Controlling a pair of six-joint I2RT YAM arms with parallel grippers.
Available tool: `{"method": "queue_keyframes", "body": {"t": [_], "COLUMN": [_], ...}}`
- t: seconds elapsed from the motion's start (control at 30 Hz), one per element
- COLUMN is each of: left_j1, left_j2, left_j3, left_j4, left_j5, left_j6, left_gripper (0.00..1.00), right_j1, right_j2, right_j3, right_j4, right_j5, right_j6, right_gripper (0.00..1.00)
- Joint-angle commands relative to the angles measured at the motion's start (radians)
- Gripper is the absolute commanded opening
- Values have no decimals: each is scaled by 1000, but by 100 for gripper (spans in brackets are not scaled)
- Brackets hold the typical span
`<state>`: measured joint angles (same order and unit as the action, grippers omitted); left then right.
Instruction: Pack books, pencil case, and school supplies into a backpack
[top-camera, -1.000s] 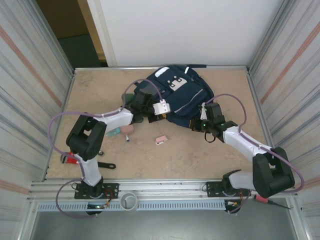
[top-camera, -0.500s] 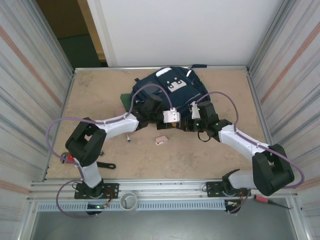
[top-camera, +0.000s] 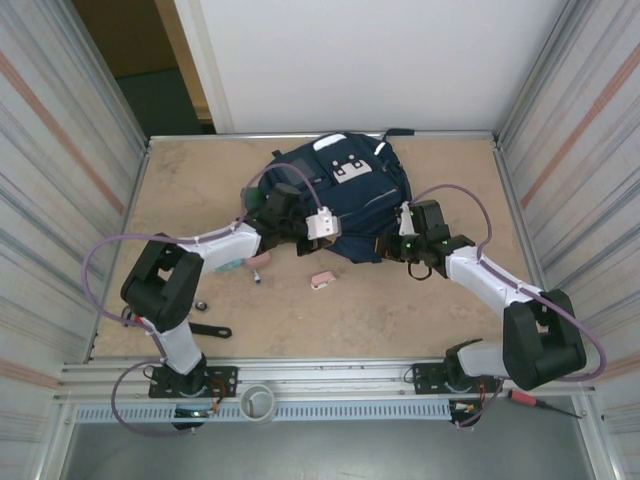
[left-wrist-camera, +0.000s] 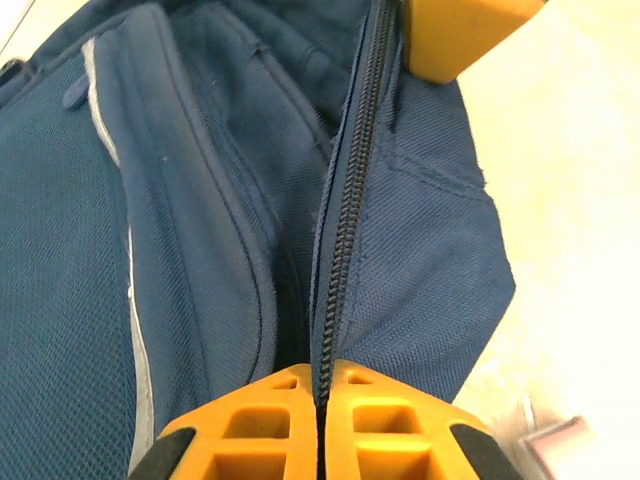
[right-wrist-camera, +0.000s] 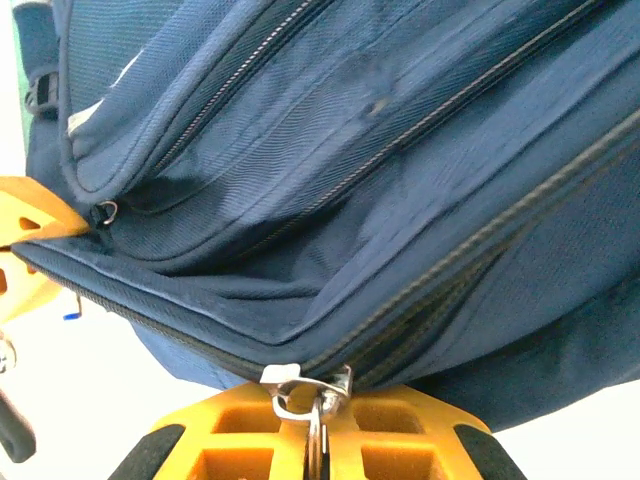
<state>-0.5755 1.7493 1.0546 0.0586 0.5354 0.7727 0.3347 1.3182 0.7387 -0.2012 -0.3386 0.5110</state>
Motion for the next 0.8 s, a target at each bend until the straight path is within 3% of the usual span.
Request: {"method": "queue_keyframes", "body": {"t": [0.0,0.07,0.2,0.3,0.4,0.57,0.77], "left_j1": [67,69,35,-27,-72,-102,-60], "left_j2": [-57,-61,-100,-125,-110,-49,-46], "left_j3": [-11,-14,-22,-40,-21,47,54], "left_j4": [39,40,9,7,-16,-81,-100], "left_j5": [-67,-87,-35,-47,-54,-35,-17], "left_j6": [-24,-27,-52,-29,-16,-7,-12], "left_gripper": [5,13,42,51,53,50,10], "right_j1": [7,40,65,89,119,147,102], "right_j2": [16,19,20,19,22,25,16], "right_j3": [42,62,82,105,130,150,122], "right_j4": [-59,-41,27,47,54,56,-11], "right_j5": [75,52,-39,-69,-86,-89,-54], "right_j6": [-34,-47,-14,4,13,20,-22], "right_gripper": [0,0,0,0,0,0,0]}}
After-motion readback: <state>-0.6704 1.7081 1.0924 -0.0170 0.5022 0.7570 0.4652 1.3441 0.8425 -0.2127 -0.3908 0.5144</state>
